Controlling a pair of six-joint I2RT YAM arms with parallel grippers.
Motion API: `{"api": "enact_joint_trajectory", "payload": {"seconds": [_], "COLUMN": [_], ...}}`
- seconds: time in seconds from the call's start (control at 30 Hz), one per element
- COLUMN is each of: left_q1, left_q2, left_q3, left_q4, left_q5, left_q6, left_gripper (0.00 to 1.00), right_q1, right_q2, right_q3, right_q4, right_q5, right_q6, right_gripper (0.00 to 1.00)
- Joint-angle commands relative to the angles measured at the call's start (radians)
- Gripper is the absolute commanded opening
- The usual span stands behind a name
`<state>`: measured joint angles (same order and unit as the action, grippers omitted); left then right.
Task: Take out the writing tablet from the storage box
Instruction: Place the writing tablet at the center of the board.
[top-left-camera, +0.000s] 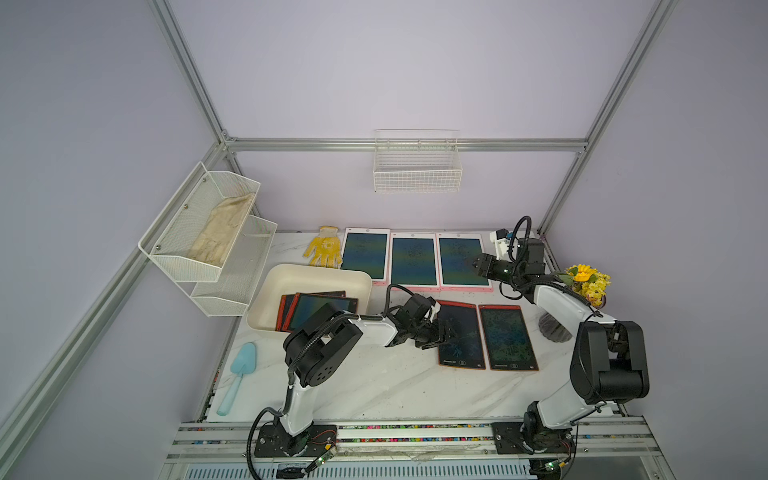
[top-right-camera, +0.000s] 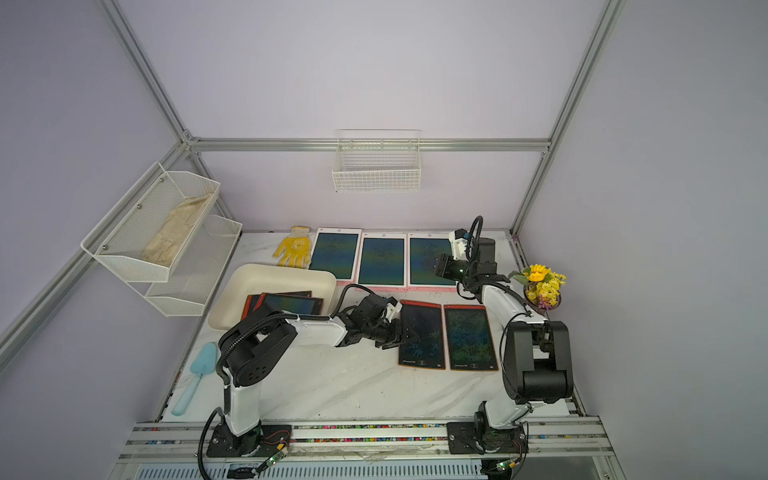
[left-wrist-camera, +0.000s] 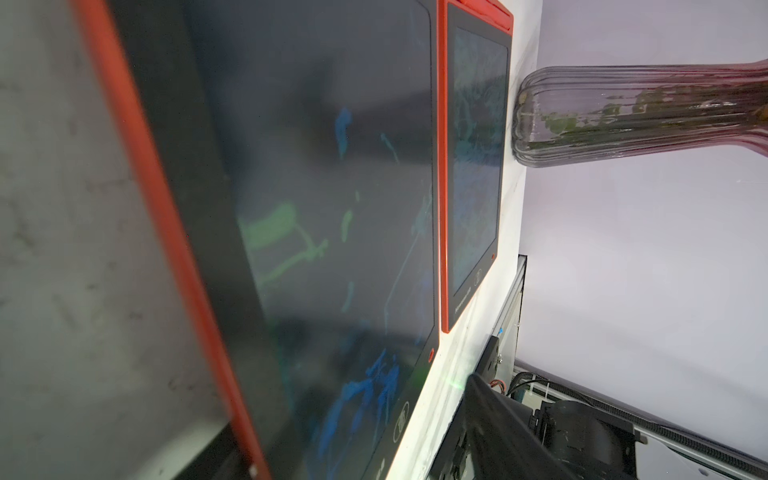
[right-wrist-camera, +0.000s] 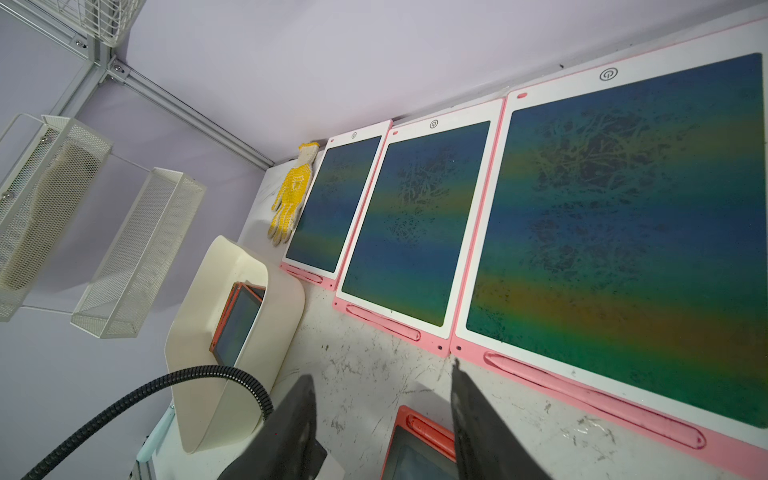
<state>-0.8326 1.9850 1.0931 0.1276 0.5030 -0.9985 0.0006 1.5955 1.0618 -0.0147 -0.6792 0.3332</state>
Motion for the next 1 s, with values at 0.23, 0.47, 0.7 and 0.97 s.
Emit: {"api": "enact_joint_trajectory", "payload": {"seconds": [0.23, 0.47, 0.7, 0.97], "left_q1": [0.006, 0.0, -0.01, -0.023], "left_q2": [0.063, 0.048, 0.023, 0.003], "left_q3": [0.035, 0.038, 0.046, 0.062], "left_q4": [-0.28, -0.323, -0.427, -0.517], "left_q5": [-0.109, -0.101, -0.168, -0.213], "left_q6": [0.043, 0.027, 0.018, 0.026], "left_gripper": [0.71, 0.73, 0.74, 0.72], "right_q1": [-0.004, -0.004, -0.004, -0.004], "right_q2": [0.004, 0.003, 0.015, 0.031], "right_q3": [-0.016, -0.014, -0.011, -0.002], "right_q4": [0.024, 0.024, 0.022, 0.022], "right_q5": [-0.013, -0.011, -0.011, -0.014], "right_q6": [-0.019, -0.016, -0.013, -0.008], "right_gripper": [0.55, 0.55, 0.55, 0.55]}}
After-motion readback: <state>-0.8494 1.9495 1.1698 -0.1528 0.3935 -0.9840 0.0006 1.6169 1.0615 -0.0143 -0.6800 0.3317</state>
